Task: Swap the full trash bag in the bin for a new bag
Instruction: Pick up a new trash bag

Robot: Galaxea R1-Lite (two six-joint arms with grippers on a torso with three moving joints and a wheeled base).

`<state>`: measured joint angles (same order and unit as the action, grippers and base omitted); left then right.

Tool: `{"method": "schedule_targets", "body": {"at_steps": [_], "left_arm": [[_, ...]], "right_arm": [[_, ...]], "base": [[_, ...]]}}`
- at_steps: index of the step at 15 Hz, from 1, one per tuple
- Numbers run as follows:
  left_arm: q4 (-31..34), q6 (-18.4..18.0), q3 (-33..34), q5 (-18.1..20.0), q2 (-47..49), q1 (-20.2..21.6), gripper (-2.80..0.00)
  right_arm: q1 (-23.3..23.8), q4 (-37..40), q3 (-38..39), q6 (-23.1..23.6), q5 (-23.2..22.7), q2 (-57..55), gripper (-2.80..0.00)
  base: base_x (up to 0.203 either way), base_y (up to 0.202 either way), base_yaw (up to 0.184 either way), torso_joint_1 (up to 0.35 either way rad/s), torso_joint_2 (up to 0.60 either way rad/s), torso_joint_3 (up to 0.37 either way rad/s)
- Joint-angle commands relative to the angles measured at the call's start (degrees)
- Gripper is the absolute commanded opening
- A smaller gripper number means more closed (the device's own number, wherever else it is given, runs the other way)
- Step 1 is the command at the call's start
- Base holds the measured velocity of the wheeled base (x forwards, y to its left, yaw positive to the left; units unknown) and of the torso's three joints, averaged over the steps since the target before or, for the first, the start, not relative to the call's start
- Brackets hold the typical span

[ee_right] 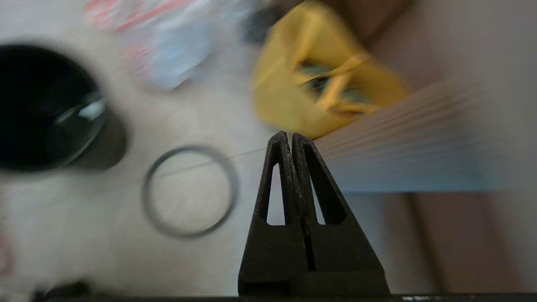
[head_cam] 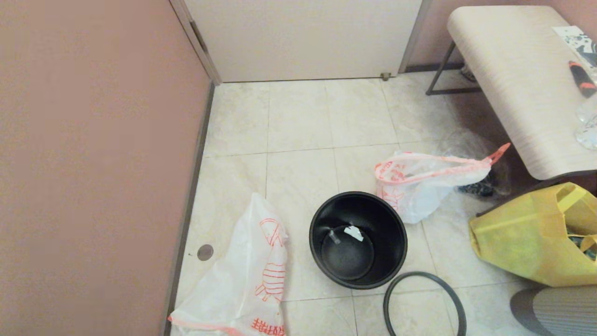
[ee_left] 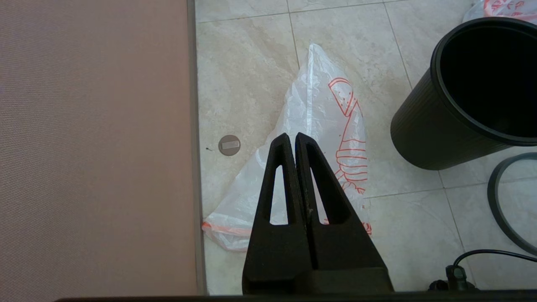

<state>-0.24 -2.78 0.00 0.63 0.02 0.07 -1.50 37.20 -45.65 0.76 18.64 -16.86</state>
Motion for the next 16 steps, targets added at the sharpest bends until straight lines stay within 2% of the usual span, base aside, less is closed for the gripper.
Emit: {"method": "schedule_targets", "body": {"at_steps": [1,3,4,7,8,9,11,12,14,16], "left_arm": [[0.0,0.0,0.3,0.1,0.0,0.0,-2.8],[0.0,0.0,0.3,0.0,0.0,0.0,-2.8],[0.0,0.1,0.3,0.0,0.0,0.0,-2.8],[0.0,0.0,0.3,0.0,0.0,0.0,-2.8],[0.0,0.0,0.3,0.1,0.0,0.0,-2.8],[0.0,0.0,0.3,0.1,0.0,0.0,-2.8],[0.0,0.1,0.3,0.0,0.0,0.0,-2.8],[0.0,0.0,0.3,0.0,0.0,0.0,-2.8],[0.0,0.0,0.3,0.0,0.0,0.0,-2.8],[0.0,0.0,0.3,0.0,0.0,0.0,-2.8]], "right_arm": [[1.4,0.1,7.6,0.3,-8.4,10.3,-2.8],[1.6,-1.8,15.0,1.0,-16.4,15.5,-2.8],[1.7,-5.6,20.0,1.2,-18.0,16.3,-2.8],[1.7,-30.4,38.7,1.5,-21.0,16.7,-2.8],[1.7,-36.0,43.2,1.8,-21.8,16.8,-2.8],[1.8,-37.7,45.0,2.3,-21.9,16.9,-2.8],[1.8,-38.3,45.5,8.7,-21.1,16.9,-2.8],[1.7,-37.0,45.4,7.3,-20.9,16.9,-2.8],[1.5,-35.9,45.1,-0.2,-19.1,16.9,-2.8],[1.4,-36.0,45.1,-0.7,-18.5,16.9,-2.8]], "base": [[0.0,0.0,0.0,0.0,0.0,0.0],[0.0,0.0,0.0,0.0,0.0,0.0],[0.0,0.0,0.0,0.0,0.0,0.0],[0.0,0.0,0.0,0.0,0.0,0.0],[0.0,0.0,0.0,0.0,0.0,0.0],[0.0,0.0,0.0,0.0,0.0,0.0],[0.0,0.0,0.0,0.0,0.0,0.0],[0.0,0.0,0.0,0.0,0.0,0.0],[0.0,0.0,0.0,0.0,0.0,0.0],[0.0,0.0,0.0,0.0,0.0,0.0]]}}
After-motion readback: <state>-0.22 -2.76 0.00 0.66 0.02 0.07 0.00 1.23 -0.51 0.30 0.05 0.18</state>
